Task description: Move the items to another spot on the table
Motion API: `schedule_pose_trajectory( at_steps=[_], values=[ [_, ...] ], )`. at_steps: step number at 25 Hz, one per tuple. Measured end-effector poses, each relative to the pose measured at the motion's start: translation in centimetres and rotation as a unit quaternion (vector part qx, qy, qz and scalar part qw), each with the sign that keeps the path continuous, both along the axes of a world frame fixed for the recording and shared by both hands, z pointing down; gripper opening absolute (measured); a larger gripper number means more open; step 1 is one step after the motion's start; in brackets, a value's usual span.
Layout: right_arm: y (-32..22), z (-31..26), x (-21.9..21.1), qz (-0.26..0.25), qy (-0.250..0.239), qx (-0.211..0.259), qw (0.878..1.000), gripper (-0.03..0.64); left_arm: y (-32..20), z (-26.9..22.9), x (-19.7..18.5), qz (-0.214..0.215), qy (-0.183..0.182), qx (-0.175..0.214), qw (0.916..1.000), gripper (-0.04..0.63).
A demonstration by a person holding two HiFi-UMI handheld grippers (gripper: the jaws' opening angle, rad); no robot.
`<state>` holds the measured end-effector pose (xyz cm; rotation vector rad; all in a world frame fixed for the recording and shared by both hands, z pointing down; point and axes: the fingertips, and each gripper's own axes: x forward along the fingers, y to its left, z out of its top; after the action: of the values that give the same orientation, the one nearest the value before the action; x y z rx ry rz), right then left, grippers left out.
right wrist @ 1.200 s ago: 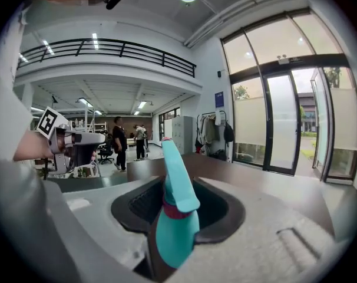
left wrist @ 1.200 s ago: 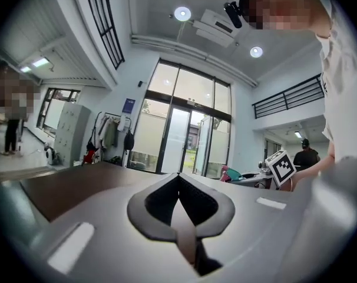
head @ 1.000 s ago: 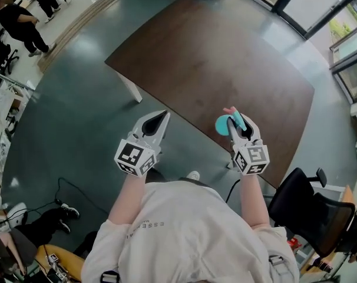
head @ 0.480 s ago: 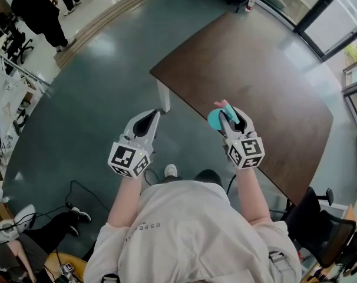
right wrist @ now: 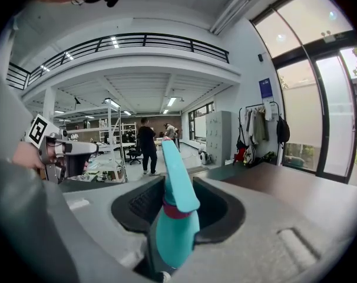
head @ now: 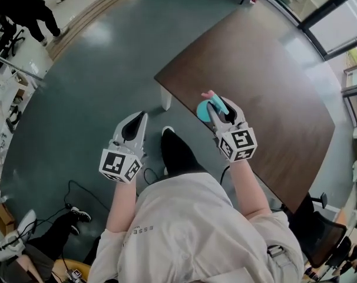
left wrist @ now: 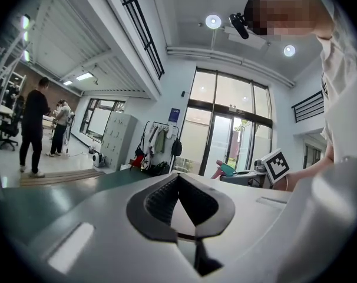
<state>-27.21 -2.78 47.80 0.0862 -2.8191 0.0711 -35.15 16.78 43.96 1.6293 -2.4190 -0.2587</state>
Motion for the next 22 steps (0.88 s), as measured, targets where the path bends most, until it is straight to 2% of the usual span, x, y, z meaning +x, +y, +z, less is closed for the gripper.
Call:
schedule_pose_trajectory(
  at_steps=[7, 12, 22],
  values=[
    [-4.6, 1.3, -8.0, 0.016, 0.004, -0.012, 1.000, 0.137, -5.8, 0.1, -8.3, 0.013, 0.006, 0.001, 0.9999, 0.017],
    [-10.2, 1.6, -14.3, 0.033, 0.016, -0.021, 0.999, 0.137, -12.1, -1.1, -14.2, 0.039, 0.000, -0.022, 0.9990, 0.017],
    [-13.4, 5.7, -16.9, 0.070, 0.037, -0.014, 0.997, 0.137, -16.0, 1.5, -18.2, 0.063, 0.016, -0.036, 0.9972, 0.017]
  ],
)
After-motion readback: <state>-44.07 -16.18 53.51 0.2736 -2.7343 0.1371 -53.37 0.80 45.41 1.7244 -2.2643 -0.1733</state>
